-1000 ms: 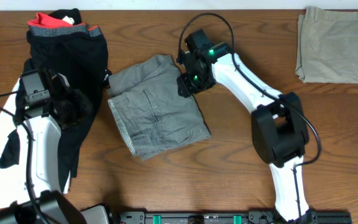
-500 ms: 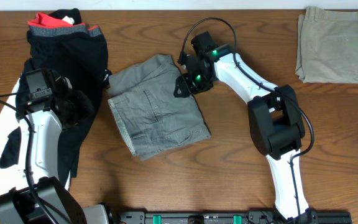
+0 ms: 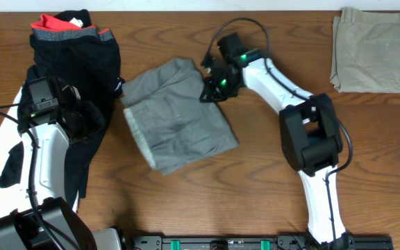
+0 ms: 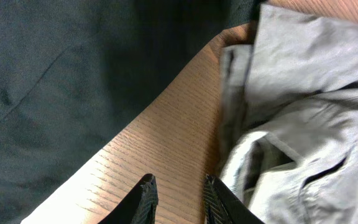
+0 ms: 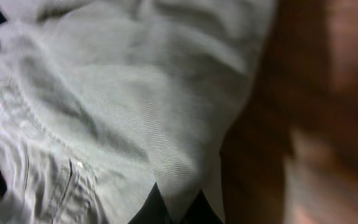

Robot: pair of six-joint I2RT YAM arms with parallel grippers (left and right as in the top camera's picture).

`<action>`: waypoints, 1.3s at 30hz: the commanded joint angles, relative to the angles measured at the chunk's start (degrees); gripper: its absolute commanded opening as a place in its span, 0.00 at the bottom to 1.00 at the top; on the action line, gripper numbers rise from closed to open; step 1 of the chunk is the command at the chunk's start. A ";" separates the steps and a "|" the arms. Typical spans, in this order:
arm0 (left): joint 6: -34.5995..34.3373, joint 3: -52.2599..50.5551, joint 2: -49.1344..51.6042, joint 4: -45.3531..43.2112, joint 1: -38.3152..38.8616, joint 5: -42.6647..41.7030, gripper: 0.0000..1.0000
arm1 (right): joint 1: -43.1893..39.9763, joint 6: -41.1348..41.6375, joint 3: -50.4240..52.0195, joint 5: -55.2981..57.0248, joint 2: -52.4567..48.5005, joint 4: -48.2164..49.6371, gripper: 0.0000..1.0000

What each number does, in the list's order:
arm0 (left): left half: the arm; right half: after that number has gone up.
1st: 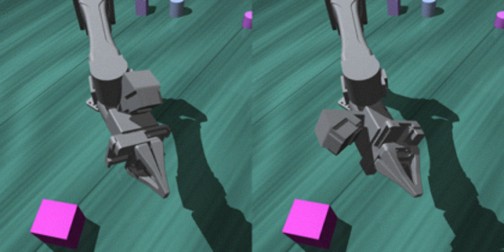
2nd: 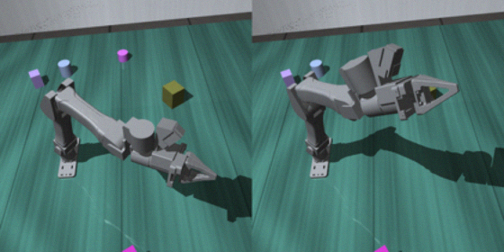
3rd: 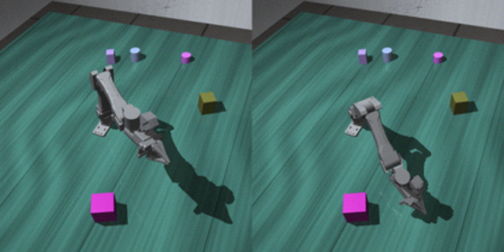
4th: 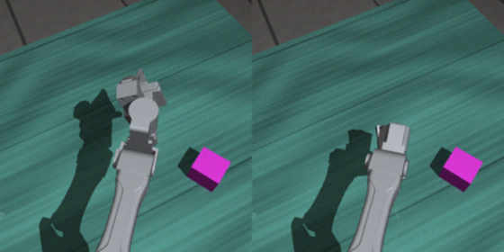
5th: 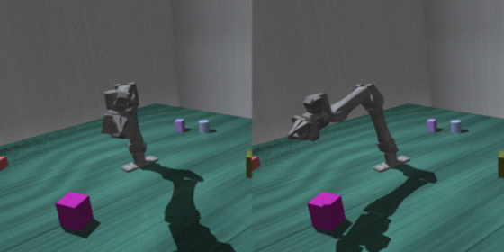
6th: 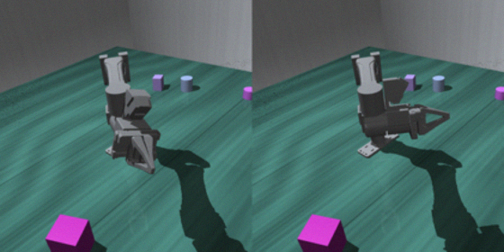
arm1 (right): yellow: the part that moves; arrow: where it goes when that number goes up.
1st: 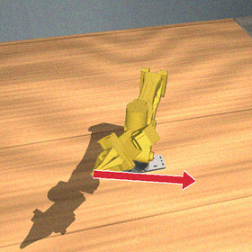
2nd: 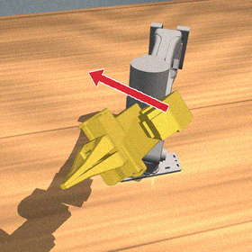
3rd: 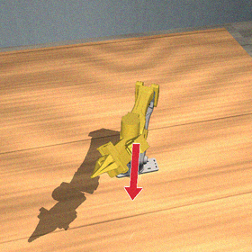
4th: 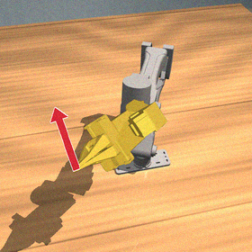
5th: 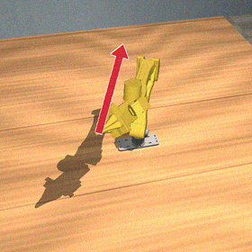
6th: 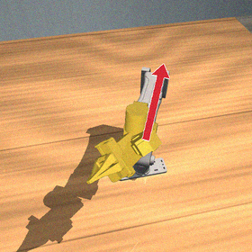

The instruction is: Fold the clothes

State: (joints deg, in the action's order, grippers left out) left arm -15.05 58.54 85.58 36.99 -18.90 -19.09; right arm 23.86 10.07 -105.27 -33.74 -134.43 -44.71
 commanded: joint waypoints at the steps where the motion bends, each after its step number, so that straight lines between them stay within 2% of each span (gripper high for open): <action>1: -0.07 1.03 0.28 -0.17 0.22 0.33 0.28 | -6.51 8.37 -0.68 6.40 -0.70 0.63 0.01; 10: -0.28 1.03 0.28 -0.17 0.24 0.31 0.27 | -19.15 22.62 -0.68 11.13 -0.70 -2.27 0.01; 16: -0.31 1.03 0.28 -0.20 0.39 0.31 0.27 | -22.34 25.09 -0.68 11.30 -0.70 -5.09 0.03; 20: -0.31 1.03 0.28 -0.20 0.42 0.31 0.28 | -21.90 25.05 -0.66 12.31 -0.70 -5.03 0.22; 23: -0.24 1.03 0.28 -0.20 1.22 0.28 0.27 | -21.38 21.79 -0.66 12.94 -0.70 -4.61 0.47; 25: 0.79 1.03 0.28 -0.61 2.60 0.28 0.27 | -21.14 17.05 -0.66 12.92 -0.70 -3.98 0.58; 30: 6.34 1.03 0.28 -3.52 7.67 0.33 0.27 | -21.00 10.40 -0.68 12.90 -0.70 -5.07 0.73; 35: 6.49 1.03 0.28 -6.80 11.80 0.33 0.27 | -21.31 7.91 -0.68 14.91 -0.68 -6.43 0.74; 39: 7.80 1.03 0.28 -7.54 12.87 0.35 0.27 | -22.53 4.52 -0.70 19.89 1.22 -6.69 0.80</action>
State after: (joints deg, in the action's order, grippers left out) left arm -9.72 58.54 85.58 29.65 -6.35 -19.11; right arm 2.48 19.42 -106.34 -20.97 -134.08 -50.78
